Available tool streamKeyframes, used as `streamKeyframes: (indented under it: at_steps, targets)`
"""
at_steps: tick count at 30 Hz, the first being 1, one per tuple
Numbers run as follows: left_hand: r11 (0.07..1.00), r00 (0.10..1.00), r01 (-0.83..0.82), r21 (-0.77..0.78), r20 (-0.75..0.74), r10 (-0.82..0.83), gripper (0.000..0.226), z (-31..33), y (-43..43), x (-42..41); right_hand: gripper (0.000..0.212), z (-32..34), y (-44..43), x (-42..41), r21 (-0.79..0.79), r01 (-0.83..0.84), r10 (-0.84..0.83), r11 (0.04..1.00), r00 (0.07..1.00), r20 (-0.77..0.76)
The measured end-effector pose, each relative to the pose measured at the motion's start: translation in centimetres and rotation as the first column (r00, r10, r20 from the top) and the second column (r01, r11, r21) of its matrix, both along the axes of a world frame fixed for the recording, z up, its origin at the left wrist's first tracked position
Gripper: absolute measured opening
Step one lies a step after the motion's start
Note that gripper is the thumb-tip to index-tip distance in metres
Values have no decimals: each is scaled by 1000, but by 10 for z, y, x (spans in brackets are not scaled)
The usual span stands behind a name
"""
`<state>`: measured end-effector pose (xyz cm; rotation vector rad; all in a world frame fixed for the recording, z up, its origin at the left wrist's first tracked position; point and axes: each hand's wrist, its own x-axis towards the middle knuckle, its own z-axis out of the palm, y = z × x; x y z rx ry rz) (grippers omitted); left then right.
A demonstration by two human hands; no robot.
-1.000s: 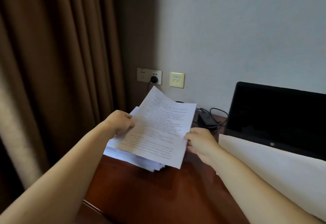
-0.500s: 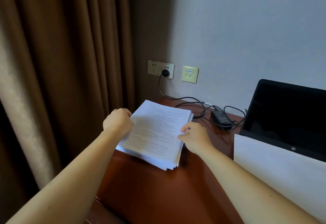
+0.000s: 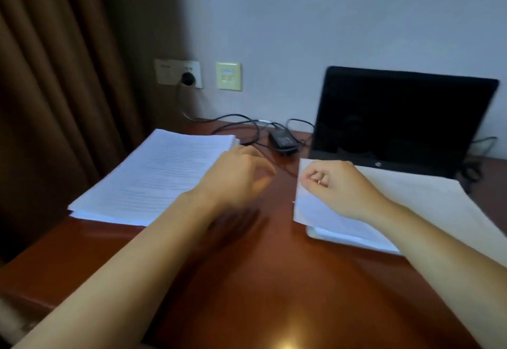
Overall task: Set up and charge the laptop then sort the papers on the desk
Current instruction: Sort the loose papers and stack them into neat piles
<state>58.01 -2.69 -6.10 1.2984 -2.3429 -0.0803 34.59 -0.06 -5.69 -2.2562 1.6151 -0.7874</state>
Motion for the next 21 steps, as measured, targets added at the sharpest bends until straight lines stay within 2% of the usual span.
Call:
streamKeyframes:
  at_steps: [2,4,8,10,12,17,21]
  targets:
    - [985,983,164,49,70,-167,35,-10,1,-34,10,-5,12,-37,18,-12,12,1000,1000,-21]
    - [959,954,260,111,123,-273,47,-17,4,-64,6,-10,22,-70,26,-39,41,999,995,-93]
    - [907,897,360,217,188,-401,79,-33,8,-95,43,-20,40,-112,82,-49,65,995,975,-214]
    - [890,890,382,248,160,-427,85,-40,8,-97,61,-23,47,-119,118,-62,88,991,970,-228]
    - [885,889,403,234,128,-439,84,-43,6,-94,68,-23,50,-120,137,-73,109,988,956,-272]
    - [884,878,432,179,139,-458,82,-41,5,-92,60,-21,56,-118,79,-123,142,989,929,-343]
    - [869,864,475,139,112,-491,62,-38,10,-91,49,-20,59,-115,20,-177,172,984,917,-359]
